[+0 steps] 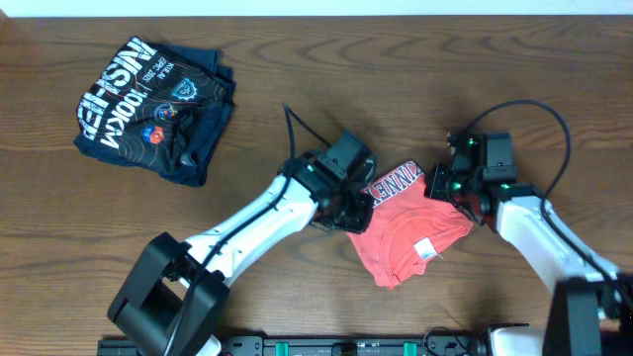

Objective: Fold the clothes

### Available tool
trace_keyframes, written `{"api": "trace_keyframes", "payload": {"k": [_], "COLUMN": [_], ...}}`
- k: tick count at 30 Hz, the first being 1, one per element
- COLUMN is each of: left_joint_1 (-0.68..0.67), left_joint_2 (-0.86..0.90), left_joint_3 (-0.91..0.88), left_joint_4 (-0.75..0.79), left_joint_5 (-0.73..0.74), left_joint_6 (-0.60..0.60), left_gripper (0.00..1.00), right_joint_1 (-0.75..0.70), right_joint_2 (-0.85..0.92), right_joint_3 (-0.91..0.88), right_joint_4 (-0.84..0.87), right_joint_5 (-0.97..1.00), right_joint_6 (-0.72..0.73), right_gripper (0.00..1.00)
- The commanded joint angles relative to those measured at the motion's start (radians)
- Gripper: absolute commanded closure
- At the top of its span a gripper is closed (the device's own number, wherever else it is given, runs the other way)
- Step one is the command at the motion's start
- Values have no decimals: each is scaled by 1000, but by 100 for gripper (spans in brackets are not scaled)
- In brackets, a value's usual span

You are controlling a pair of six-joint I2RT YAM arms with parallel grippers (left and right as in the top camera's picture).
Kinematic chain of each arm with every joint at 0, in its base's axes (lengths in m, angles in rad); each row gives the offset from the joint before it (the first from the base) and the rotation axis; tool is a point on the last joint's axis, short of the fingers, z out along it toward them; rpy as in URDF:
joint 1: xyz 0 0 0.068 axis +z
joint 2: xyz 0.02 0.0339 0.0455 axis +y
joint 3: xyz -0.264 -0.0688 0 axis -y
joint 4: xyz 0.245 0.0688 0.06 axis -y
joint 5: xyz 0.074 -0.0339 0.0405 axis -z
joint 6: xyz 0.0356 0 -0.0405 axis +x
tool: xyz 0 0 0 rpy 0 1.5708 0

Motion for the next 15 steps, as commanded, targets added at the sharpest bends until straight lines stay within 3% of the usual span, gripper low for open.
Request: {"api": "trace_keyframes", "payload": {"k": [1, 6, 10, 15], "left_joint_1": [-12, 0, 38, 119], "left_joint_2": [11, 13, 17, 18], "left_joint_3": [-89, -184, -193, -193], "left_joint_4": [86, 229, 237, 332], "left_joint_5": [-28, -45, -199, -261], "left_joint_6": [-159, -211, -204, -95], "left_gripper": [75, 71, 71, 71], "right_joint_1": [-17, -17, -17, -15], "right_joint_2": [89, 109, 66, -41], "right_joint_3": [0, 0, 0, 0], "right_joint_4": [-35, -171, -280, -398], "right_joint_5": [4, 106, 188, 156], "right_joint_6": [40, 152, 197, 197], "right_gripper": [99, 99, 99, 99]}}
